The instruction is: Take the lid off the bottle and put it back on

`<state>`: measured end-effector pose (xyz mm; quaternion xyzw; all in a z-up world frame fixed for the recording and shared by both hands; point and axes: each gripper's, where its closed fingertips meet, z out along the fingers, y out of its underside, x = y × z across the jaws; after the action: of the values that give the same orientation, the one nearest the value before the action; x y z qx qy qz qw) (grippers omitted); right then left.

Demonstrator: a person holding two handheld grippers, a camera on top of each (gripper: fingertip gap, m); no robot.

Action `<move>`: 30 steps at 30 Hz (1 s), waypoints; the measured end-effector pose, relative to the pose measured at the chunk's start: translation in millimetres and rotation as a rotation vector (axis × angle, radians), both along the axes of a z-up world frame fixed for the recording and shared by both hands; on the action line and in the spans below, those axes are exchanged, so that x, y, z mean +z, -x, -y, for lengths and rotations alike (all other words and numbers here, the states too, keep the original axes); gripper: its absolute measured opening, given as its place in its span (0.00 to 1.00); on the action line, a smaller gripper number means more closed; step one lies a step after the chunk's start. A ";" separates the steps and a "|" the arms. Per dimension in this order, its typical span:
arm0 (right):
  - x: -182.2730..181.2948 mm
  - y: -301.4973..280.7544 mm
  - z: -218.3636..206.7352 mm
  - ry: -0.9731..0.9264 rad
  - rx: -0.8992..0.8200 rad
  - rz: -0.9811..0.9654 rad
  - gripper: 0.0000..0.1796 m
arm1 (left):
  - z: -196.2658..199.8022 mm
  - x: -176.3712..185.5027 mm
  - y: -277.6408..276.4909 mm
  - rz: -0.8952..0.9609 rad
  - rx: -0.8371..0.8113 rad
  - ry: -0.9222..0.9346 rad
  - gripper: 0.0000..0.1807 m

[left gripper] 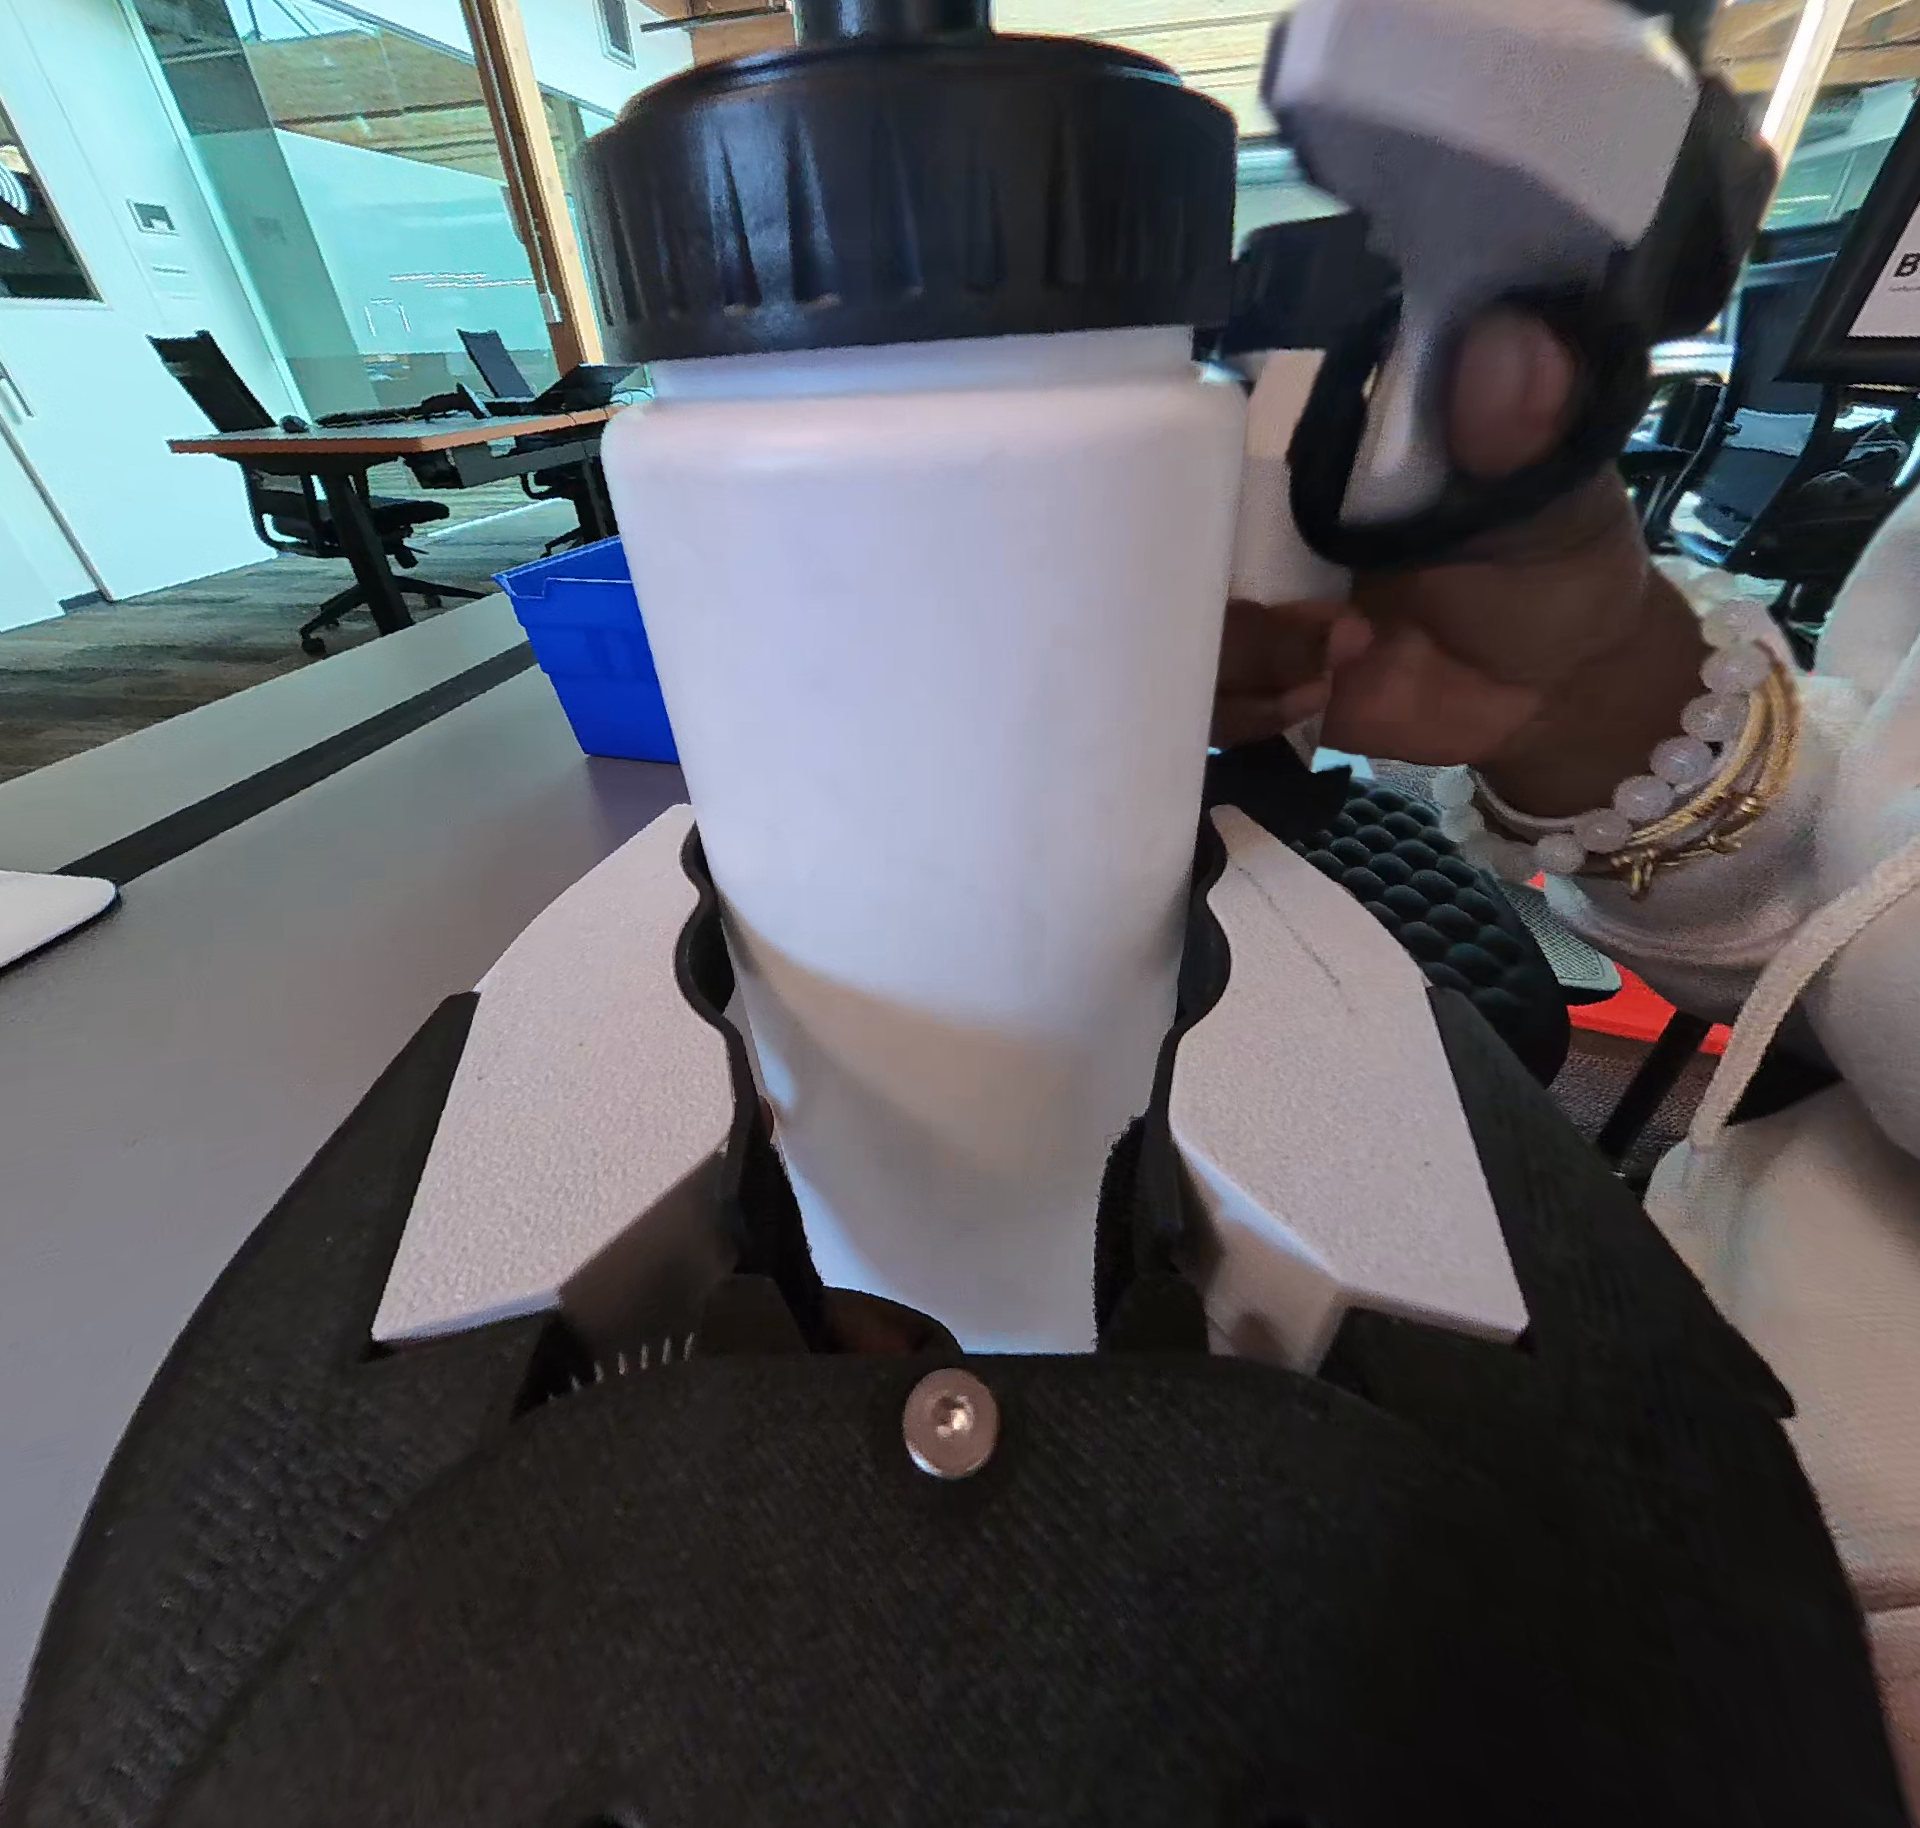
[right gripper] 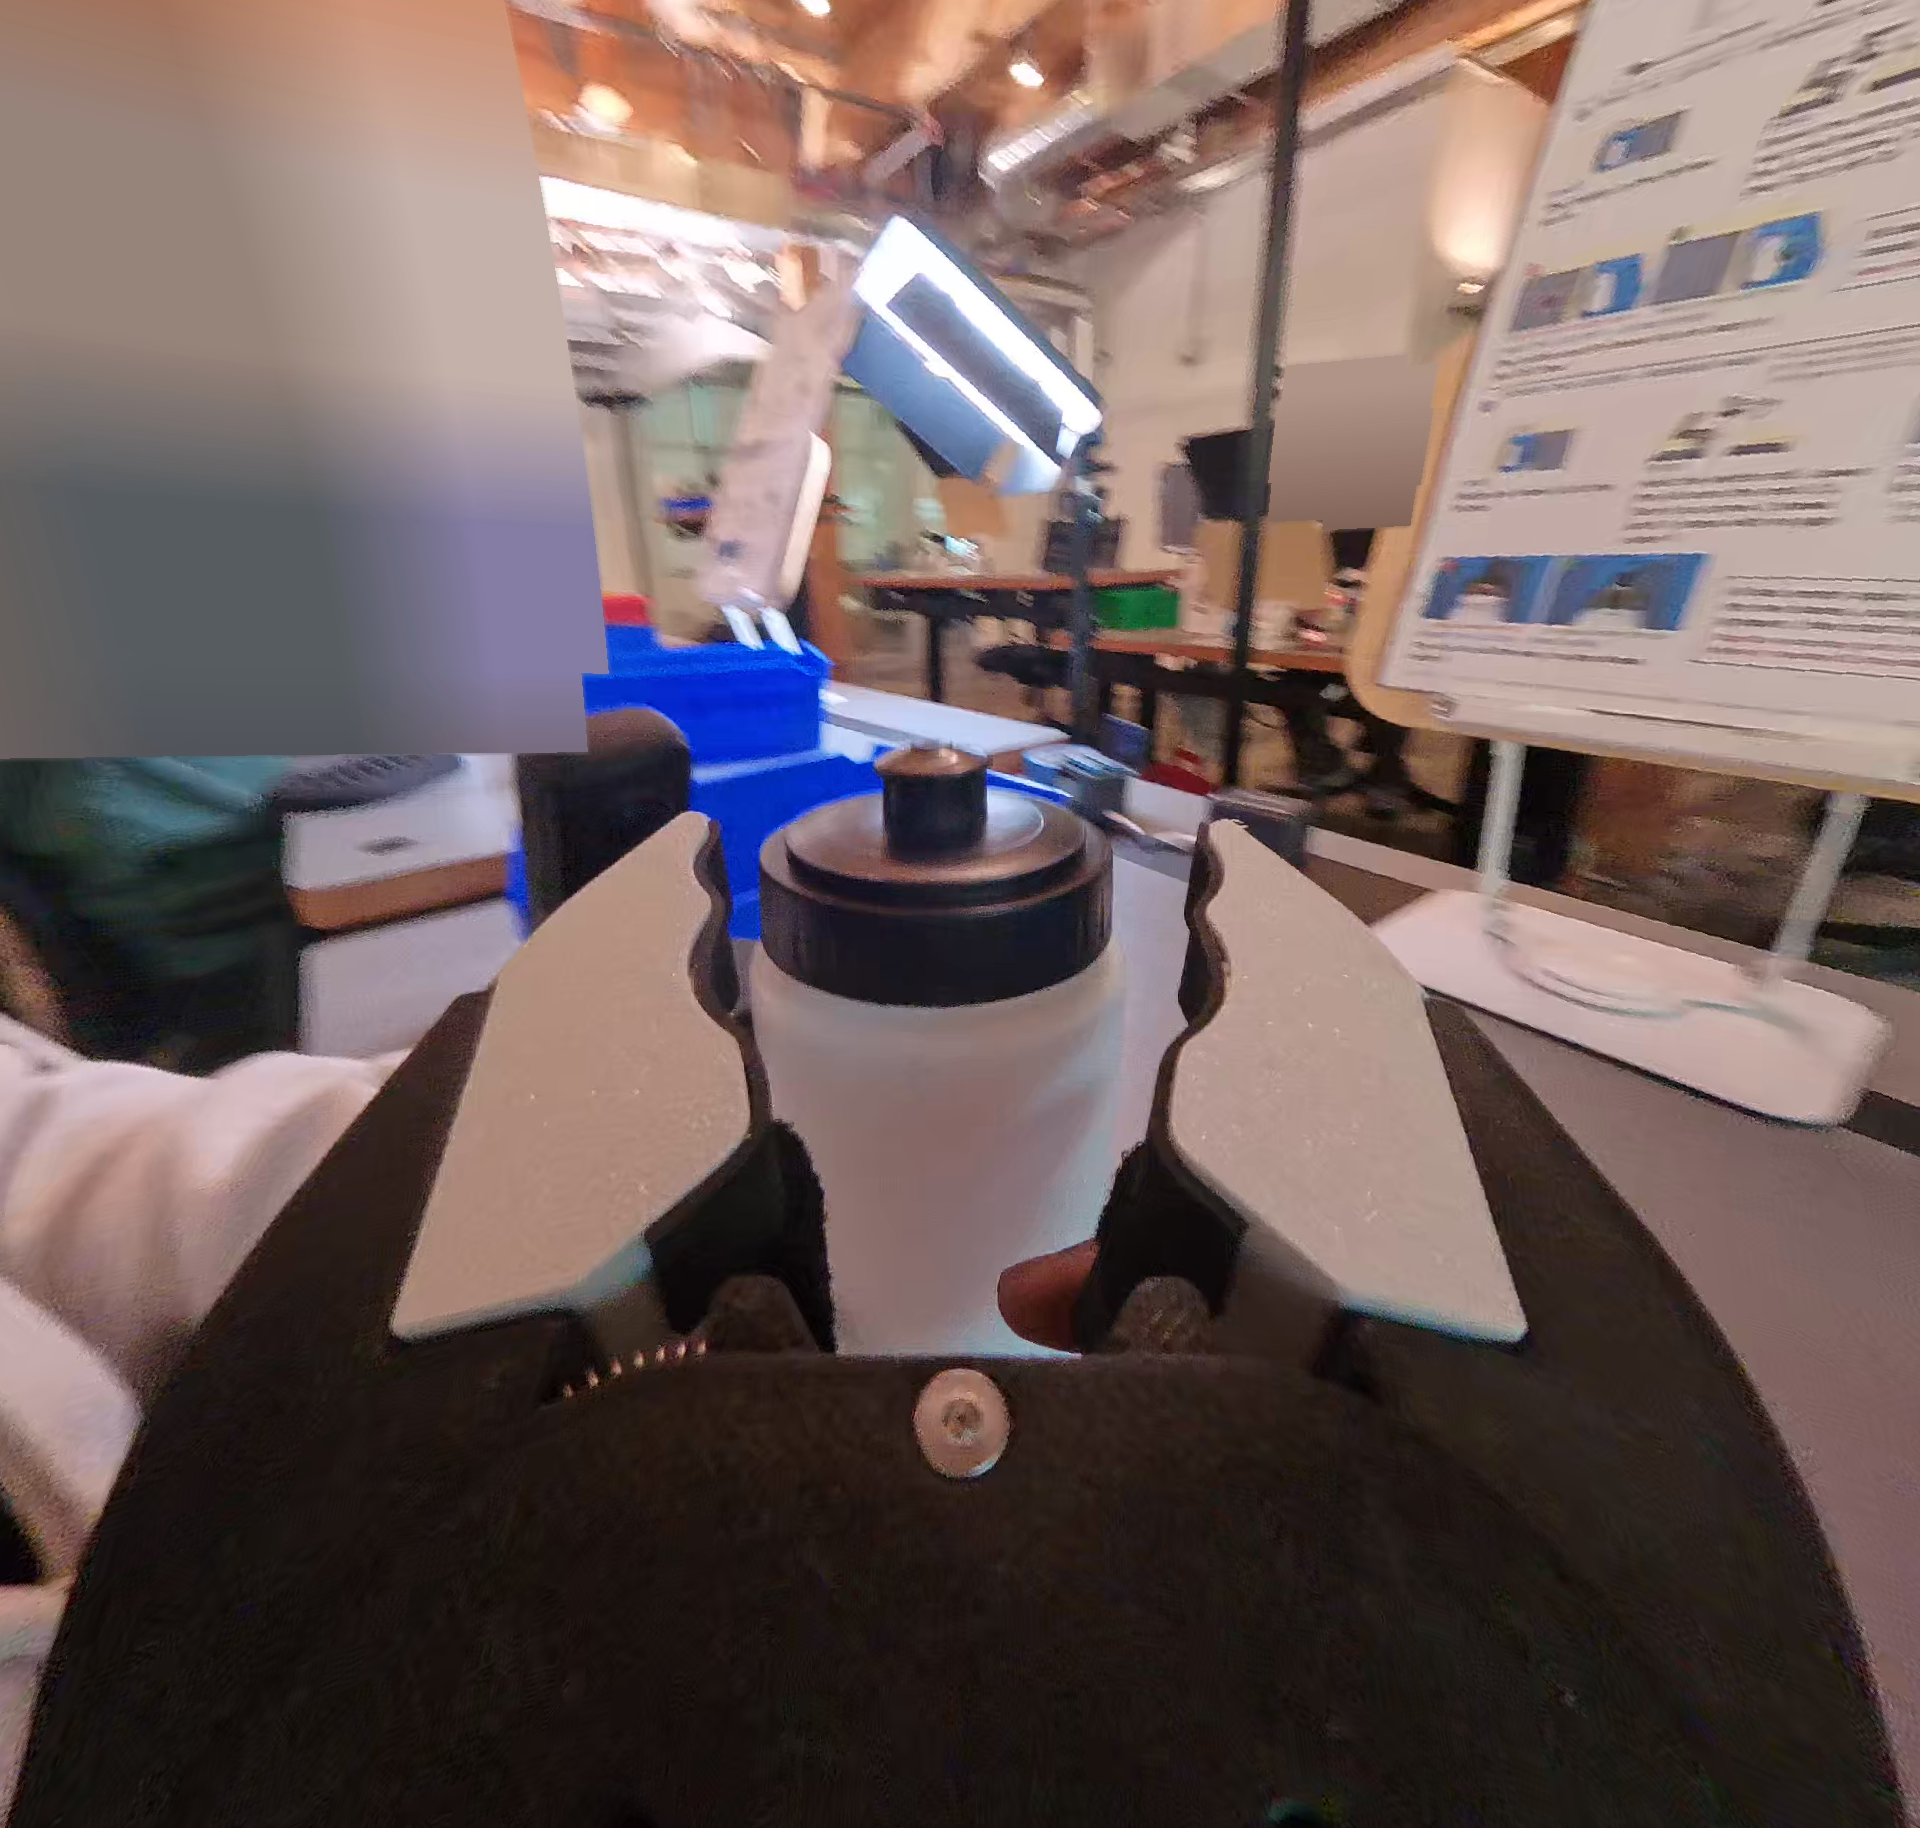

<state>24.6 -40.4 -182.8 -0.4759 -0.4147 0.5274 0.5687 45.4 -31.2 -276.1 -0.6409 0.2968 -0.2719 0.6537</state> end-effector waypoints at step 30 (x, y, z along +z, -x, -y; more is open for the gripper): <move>-15.5 -14.5 -30.7 -0.073 0.464 0.165 0.04 | 11.6 -0.1 -8.1 -0.006 -0.104 -0.010 0.47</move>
<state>39.1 -9.7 -198.3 -0.3884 -0.5767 0.5880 0.4134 53.5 -42.9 -276.1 -0.6220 0.3329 -0.3020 0.6412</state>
